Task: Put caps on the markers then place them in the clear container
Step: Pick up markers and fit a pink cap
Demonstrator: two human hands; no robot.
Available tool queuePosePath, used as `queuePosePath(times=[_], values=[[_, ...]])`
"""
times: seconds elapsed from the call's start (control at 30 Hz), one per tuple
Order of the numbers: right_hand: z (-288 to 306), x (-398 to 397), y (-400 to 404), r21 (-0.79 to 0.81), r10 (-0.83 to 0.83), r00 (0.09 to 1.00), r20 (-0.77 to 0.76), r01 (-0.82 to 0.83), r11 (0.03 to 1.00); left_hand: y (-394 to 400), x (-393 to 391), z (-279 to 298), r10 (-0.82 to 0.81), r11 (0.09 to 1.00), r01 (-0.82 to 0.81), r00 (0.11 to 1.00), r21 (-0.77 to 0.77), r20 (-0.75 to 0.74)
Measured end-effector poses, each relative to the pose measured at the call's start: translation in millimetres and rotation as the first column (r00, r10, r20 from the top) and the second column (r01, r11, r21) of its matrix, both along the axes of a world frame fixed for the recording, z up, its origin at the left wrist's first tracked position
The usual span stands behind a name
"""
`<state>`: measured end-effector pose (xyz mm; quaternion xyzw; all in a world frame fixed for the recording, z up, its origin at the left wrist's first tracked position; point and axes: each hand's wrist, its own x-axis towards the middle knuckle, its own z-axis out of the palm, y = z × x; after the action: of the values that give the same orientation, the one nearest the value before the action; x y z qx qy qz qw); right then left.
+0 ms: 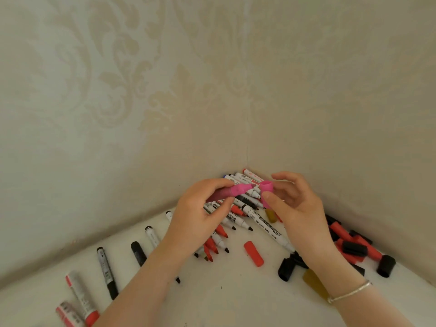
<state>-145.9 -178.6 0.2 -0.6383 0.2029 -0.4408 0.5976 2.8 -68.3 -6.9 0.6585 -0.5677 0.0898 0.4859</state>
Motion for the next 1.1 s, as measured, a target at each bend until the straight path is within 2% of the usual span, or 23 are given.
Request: queuePosePath(times=[0.23,0.63,0.77,0.9,1.1], values=[[2.9,-2.8,2.8,-0.096,-0.068,0.997,-0.039,0.064,0.993,3.0,0.2,7.9,0.014,1.000,-0.014,1.000,0.026,0.022],[3.5,-2.4,5.8,-0.191,0.028,0.994,-0.102,-0.047,0.980,1.0,2.6,15.4,-0.040,0.991,0.015,0.983,0.135,0.180],[2.6,-1.2,5.1,-0.134,0.082,0.993,-0.081,-0.093,0.987,4.7,1.8,22.1,-0.084,0.973,0.048,0.984,0.226,0.154],[4.8,-1.9,3.4,-0.066,0.156,0.986,-0.058,-0.160,0.985,7.4,0.4,27.1,-0.073,0.948,0.009,0.979,0.318,0.190],[9.2,-3.7,6.2,-0.036,0.257,0.965,-0.046,-0.258,0.965,10.6,0.4,34.2,-0.097,0.907,0.065,0.994,0.416,0.056]])
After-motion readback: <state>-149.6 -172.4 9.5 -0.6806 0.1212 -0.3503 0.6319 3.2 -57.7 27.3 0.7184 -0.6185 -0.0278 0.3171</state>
